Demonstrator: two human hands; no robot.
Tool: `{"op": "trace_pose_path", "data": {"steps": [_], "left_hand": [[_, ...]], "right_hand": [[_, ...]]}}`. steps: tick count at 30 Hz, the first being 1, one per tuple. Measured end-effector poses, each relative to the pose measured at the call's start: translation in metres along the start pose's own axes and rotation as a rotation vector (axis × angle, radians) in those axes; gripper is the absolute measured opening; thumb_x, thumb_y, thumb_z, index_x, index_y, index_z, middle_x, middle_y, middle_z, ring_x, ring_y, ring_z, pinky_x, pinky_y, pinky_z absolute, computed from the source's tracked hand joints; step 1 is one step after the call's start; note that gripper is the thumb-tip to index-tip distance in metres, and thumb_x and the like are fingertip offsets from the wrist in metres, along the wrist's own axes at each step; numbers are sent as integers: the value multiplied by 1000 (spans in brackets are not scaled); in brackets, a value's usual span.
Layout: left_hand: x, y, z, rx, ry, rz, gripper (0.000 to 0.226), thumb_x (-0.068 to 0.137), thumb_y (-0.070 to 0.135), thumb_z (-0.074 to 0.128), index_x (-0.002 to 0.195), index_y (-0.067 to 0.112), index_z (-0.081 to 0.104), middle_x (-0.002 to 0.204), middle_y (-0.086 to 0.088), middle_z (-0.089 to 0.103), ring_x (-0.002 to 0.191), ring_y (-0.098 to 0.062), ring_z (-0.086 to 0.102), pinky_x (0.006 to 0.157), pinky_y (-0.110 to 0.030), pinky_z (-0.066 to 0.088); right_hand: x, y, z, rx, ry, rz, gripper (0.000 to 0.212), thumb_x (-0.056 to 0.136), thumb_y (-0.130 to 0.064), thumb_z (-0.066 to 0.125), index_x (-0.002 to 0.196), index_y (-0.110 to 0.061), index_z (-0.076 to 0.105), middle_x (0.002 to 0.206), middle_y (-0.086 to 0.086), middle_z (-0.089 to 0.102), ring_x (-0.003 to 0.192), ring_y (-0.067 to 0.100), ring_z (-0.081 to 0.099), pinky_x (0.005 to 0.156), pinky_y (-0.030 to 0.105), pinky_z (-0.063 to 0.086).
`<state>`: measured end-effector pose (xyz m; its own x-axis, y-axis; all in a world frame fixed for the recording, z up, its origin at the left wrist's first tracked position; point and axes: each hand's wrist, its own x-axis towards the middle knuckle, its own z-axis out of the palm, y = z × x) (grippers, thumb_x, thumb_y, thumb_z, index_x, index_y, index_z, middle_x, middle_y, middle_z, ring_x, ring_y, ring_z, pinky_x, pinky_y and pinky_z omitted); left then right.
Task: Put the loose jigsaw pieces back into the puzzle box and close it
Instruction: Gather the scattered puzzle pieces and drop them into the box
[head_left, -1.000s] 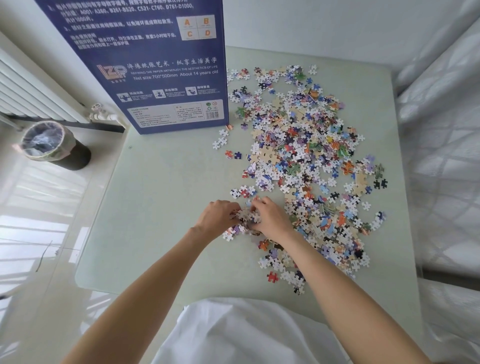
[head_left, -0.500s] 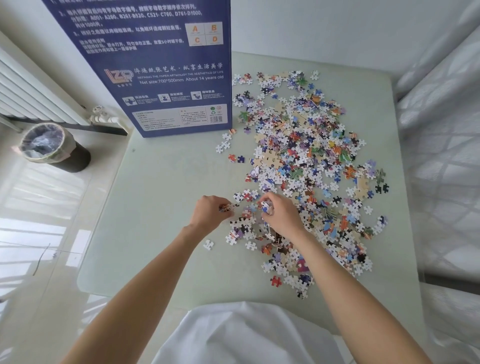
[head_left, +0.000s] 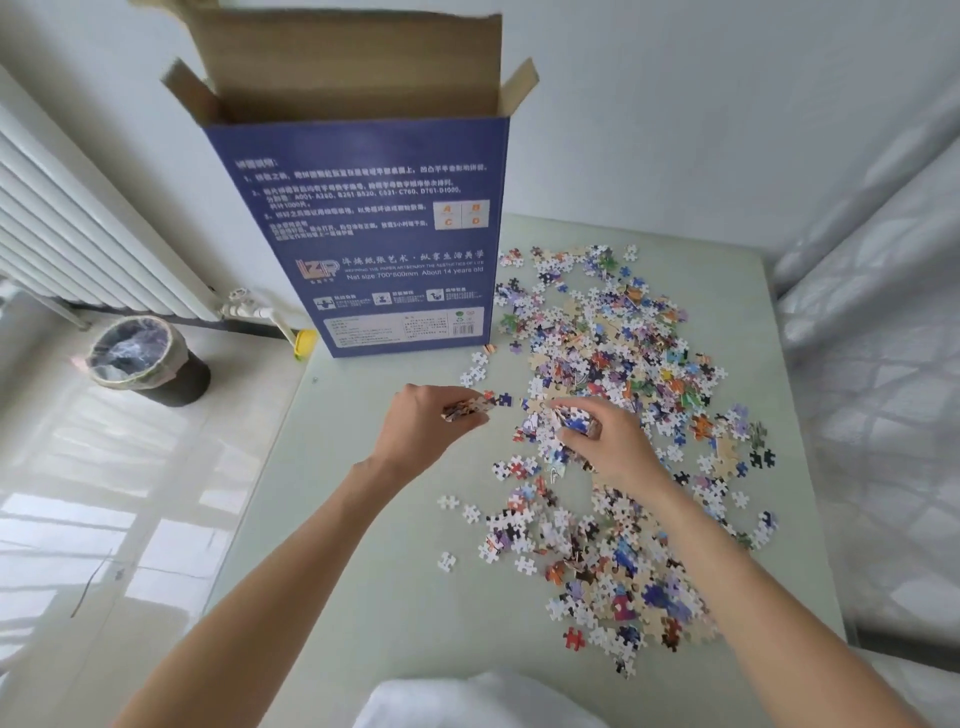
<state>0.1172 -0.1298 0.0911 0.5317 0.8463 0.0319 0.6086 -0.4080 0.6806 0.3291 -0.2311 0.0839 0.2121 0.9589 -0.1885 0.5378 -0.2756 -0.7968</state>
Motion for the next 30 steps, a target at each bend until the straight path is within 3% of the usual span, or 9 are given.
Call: {"op": "trace_pose_path", "data": {"steps": [5, 7, 11, 13, 15, 18, 22, 24, 30], "left_hand": [[36, 24, -61, -14, 154, 183, 15, 77, 23, 75, 91, 18, 75, 81, 4, 73, 72, -11, 65, 64, -27, 51], [53, 34, -87, -14, 191, 219, 15, 78, 23, 74, 92, 18, 75, 81, 5, 73, 71, -6, 65, 63, -16, 48], [91, 53, -147, 34, 347, 330, 17, 79, 21, 73, 95, 16, 75, 84, 8, 71, 73, -3, 64, 65, 0, 41], [110, 59, -175, 69, 436, 354, 17, 79, 21, 73, 96, 16, 75, 84, 8, 70, 74, -5, 64, 66, -7, 45], [131, 59, -198, 149, 492, 359, 16, 80, 24, 72, 94, 16, 74, 82, 1, 73, 72, -14, 66, 66, -25, 51], [159, 46, -218, 282, 419, 246, 19, 83, 27, 68, 98, 16, 72, 86, -6, 73, 78, -24, 66, 69, -30, 49], [178, 22, -223, 373, 245, 84, 25, 84, 30, 66, 106, 16, 67, 93, -9, 69, 87, -30, 62, 71, -31, 45], [182, 12, -223, 339, 222, 46, 32, 83, 33, 68, 109, 14, 66, 95, -8, 68, 90, -28, 61, 72, -30, 43], [186, -3, -224, 288, 208, 25, 38, 77, 42, 71, 107, 18, 67, 95, -3, 69, 91, -24, 61, 77, -31, 45]], "right_hand": [[29, -74, -44, -31, 33, -173, 32, 88, -13, 62, 117, -25, 63, 113, -6, 58, 44, 2, 38, 46, 11, 33], [44, -106, -60, -23, 52, -223, 31, 88, -16, 63, 117, -28, 63, 114, -5, 59, 50, 3, 44, 51, 11, 36], [83, -169, -87, 18, 108, -334, 28, 87, -20, 64, 112, -33, 65, 105, 11, 67, 71, 28, 56, 65, 33, 47], [106, -198, -95, 50, 140, -395, 28, 87, -17, 64, 110, -32, 65, 102, 13, 68, 70, 32, 59, 65, 36, 50], [131, -225, -102, 71, 170, -449, 29, 86, -13, 64, 109, -30, 66, 101, 11, 69, 75, 31, 63, 72, 36, 53], [167, -253, -100, 103, 191, -490, 29, 86, -9, 62, 112, -24, 67, 107, 5, 68, 91, 27, 66, 85, 40, 54], [201, -265, -78, -106, 314, -617, 30, 88, -6, 58, 114, -18, 65, 109, 7, 61, 75, 18, 60, 75, 16, 48], [210, -261, -67, -219, 347, -767, 33, 87, 0, 58, 116, -14, 65, 108, 7, 59, 79, 12, 55, 70, 10, 44], [237, -244, -57, -691, 141, -1133, 46, 77, 11, 63, 119, -6, 61, 106, 12, 57, 92, 21, 60, 80, 23, 50]]}}
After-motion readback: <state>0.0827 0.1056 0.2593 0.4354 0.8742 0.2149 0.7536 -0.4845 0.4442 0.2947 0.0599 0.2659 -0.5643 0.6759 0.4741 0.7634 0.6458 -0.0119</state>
